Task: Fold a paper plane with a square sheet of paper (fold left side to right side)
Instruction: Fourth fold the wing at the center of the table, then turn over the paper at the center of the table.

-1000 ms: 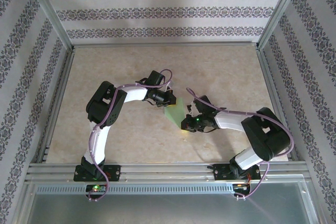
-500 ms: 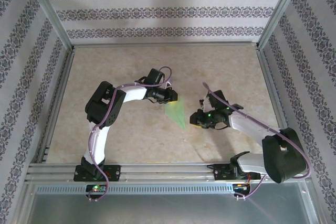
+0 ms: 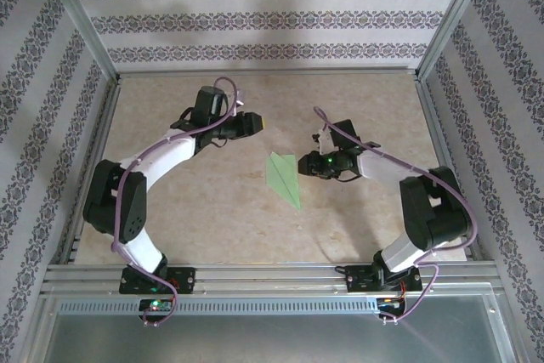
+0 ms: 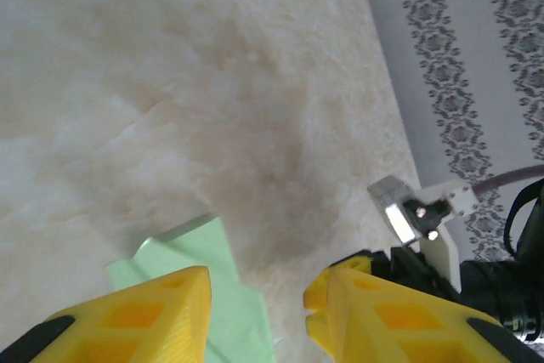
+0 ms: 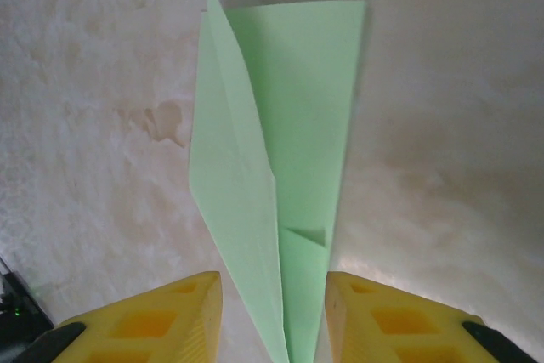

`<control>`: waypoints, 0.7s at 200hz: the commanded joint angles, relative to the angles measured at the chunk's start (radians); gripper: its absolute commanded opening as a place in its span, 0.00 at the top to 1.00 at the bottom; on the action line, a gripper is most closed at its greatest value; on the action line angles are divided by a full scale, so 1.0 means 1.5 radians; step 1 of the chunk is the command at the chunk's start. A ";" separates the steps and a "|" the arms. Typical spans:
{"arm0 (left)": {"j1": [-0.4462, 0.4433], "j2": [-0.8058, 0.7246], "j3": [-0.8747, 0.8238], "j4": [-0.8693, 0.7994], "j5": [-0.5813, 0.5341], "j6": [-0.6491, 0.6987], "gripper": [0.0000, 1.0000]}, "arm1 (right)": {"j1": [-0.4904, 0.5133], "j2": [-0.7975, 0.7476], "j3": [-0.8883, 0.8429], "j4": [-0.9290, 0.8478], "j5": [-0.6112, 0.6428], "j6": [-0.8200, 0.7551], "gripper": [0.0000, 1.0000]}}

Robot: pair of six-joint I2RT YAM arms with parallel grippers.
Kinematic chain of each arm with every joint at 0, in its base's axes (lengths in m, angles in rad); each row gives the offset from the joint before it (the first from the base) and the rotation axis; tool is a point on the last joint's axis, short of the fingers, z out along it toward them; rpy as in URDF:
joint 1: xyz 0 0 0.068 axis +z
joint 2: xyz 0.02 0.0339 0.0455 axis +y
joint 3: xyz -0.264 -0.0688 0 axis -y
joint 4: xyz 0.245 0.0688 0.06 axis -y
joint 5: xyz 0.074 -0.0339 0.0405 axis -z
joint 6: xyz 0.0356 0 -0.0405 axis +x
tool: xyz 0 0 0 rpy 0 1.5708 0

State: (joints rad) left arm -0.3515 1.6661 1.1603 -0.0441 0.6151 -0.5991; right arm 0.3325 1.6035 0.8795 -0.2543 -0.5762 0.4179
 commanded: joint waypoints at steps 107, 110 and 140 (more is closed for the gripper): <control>0.011 -0.055 -0.104 0.012 -0.053 -0.017 0.57 | 0.030 0.108 0.056 0.020 -0.044 -0.040 0.99; 0.011 -0.057 -0.106 0.014 -0.055 -0.018 0.56 | 0.028 0.105 0.056 0.020 -0.044 -0.040 1.00; 0.036 -0.102 -0.135 0.045 -0.051 -0.037 0.47 | 0.007 0.034 0.050 0.021 -0.046 -0.040 1.00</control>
State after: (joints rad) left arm -0.3378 1.5879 0.9909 -0.0292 0.5438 -0.6254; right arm 0.3683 1.7611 0.9489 -0.2283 -0.6224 0.3668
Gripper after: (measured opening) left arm 0.502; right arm 0.060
